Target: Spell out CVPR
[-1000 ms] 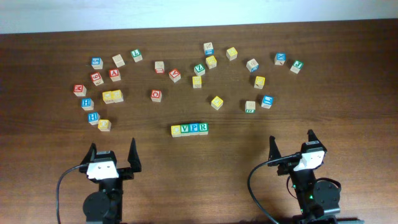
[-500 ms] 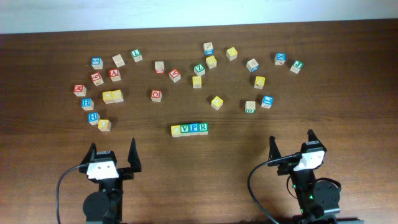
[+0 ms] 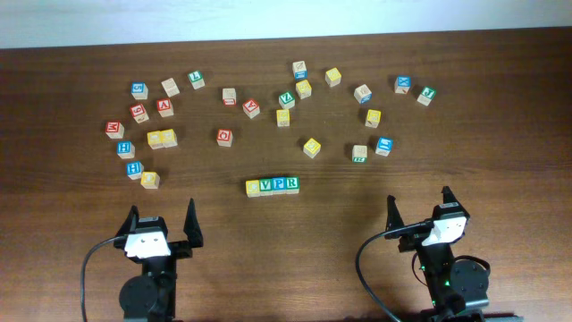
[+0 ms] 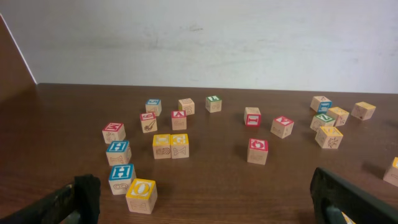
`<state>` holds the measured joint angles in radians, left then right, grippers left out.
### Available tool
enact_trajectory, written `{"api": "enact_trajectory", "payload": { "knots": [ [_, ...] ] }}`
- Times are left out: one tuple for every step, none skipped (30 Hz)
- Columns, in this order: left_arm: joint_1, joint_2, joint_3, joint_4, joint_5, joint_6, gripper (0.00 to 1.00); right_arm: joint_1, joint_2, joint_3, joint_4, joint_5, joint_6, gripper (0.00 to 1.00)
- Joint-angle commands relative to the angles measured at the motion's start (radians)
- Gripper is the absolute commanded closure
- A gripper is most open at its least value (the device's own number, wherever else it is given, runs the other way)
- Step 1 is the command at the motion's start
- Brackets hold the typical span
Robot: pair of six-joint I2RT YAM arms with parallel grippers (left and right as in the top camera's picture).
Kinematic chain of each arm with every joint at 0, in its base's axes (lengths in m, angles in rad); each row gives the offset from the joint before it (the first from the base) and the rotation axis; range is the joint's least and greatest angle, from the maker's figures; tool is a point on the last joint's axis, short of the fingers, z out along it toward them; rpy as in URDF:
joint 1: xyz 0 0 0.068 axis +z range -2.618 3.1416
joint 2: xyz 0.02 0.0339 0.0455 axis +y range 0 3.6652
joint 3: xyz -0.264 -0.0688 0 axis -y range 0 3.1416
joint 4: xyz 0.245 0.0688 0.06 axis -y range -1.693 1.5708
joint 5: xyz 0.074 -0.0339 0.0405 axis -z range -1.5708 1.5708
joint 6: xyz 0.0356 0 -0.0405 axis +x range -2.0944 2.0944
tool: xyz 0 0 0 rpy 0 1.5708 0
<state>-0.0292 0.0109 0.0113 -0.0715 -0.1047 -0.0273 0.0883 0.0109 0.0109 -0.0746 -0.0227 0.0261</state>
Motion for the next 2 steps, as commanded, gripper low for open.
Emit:
{"api": "enact_trajectory", "payload": {
  "knots": [
    [0.006,-0.006,-0.002,-0.005,0.003,-0.010,0.01,-0.005,-0.007,-0.005,-0.005,0.019,0.004,0.02],
    [0.006,-0.006,-0.002,-0.005,0.003,-0.010,0.01,-0.005,-0.007,-0.005,-0.006,0.019,0.004,0.02]
  ]
}}
